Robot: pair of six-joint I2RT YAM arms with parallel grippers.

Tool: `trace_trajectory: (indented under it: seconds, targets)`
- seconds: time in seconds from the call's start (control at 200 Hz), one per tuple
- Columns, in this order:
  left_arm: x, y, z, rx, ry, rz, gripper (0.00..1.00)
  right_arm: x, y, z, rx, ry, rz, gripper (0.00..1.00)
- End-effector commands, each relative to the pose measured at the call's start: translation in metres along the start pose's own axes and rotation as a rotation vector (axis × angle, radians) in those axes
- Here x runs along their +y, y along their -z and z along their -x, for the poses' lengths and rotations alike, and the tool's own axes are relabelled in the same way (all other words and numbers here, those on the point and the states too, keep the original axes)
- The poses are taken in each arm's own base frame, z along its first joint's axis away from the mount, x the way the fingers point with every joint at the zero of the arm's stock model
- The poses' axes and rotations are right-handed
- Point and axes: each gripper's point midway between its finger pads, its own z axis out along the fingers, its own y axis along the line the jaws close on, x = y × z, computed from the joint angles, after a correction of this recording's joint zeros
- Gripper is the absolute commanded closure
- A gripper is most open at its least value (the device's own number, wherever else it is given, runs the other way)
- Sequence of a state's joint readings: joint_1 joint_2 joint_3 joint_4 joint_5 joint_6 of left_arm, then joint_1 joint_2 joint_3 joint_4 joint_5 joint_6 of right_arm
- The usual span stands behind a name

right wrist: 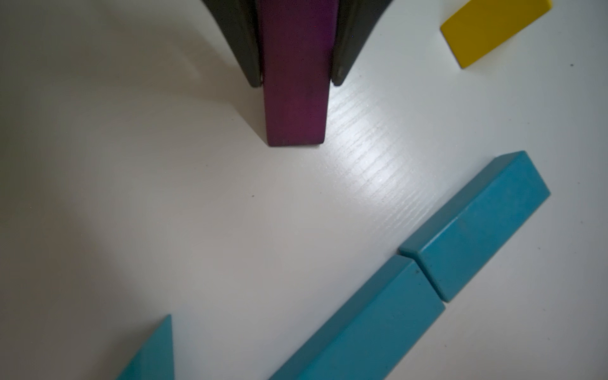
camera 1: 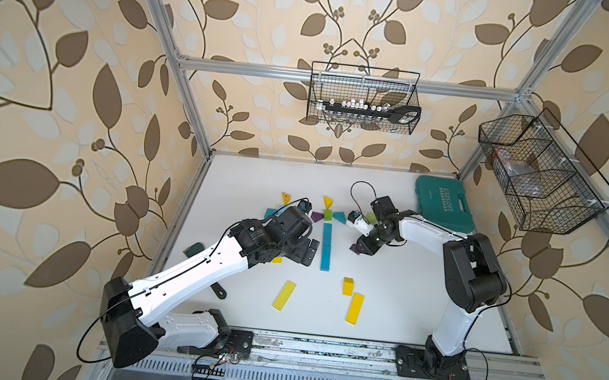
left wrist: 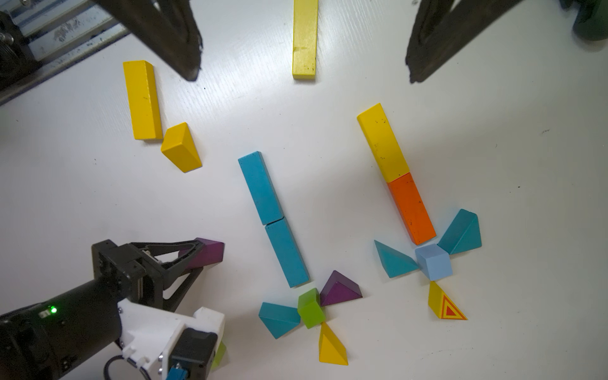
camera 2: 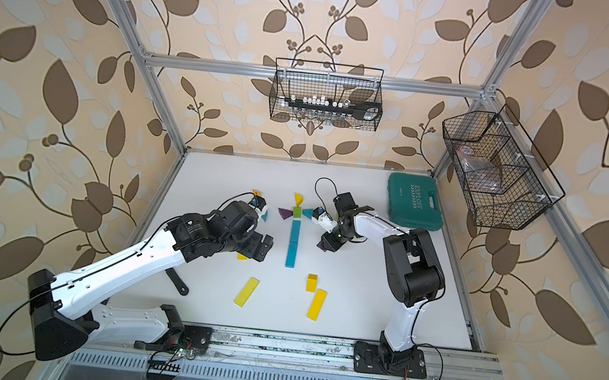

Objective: Assemble a small pinwheel with building blocks
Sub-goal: Adjust the building block at the center of the board.

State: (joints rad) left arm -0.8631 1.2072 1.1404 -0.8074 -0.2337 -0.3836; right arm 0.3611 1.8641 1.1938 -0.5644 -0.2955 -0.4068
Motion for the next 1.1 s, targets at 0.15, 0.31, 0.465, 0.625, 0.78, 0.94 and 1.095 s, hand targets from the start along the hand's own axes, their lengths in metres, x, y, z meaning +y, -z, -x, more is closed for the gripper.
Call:
trace_trajectory:
  seconds: [0.15, 0.31, 0.465, 0.625, 0.78, 0.94, 1.095]
  targets:
    - [-0.005, -0.004, 0.011, -0.019, 0.015, -0.013, 0.01, 0.014, 0.011, 0.007, -0.011, -0.284, 0.065, 0.79]
    - [-0.034, -0.027, 0.025, 0.042, -0.02, -0.07, 0.01, 0.031, 0.009, 0.017, -0.085, -0.584, 0.205, 0.79]
    - [-0.054, -0.064, 0.027, 0.131, -0.155, -0.036, 0.01, 0.031, -0.004, 0.002, -0.042, -0.752, 0.271, 0.77]
    - [-0.069, -0.089, 0.028, 0.189, -0.253, -0.064, 0.01, 0.015, -0.014, -0.023, 0.021, -0.843, 0.277, 0.65]
    - [-0.081, -0.109, 0.029, 0.223, -0.3, -0.092, 0.01, 0.007, -0.014, -0.035, 0.061, -0.835, 0.23, 0.54]
    - [-0.081, -0.123, 0.03, 0.255, -0.31, -0.061, 0.01, -0.001, -0.01, -0.043, 0.094, -0.814, 0.161, 0.49]
    - [-0.082, -0.126, 0.031, 0.25, -0.315, -0.067, 0.01, -0.009, 0.001, -0.043, 0.077, -0.809, 0.144, 0.5]
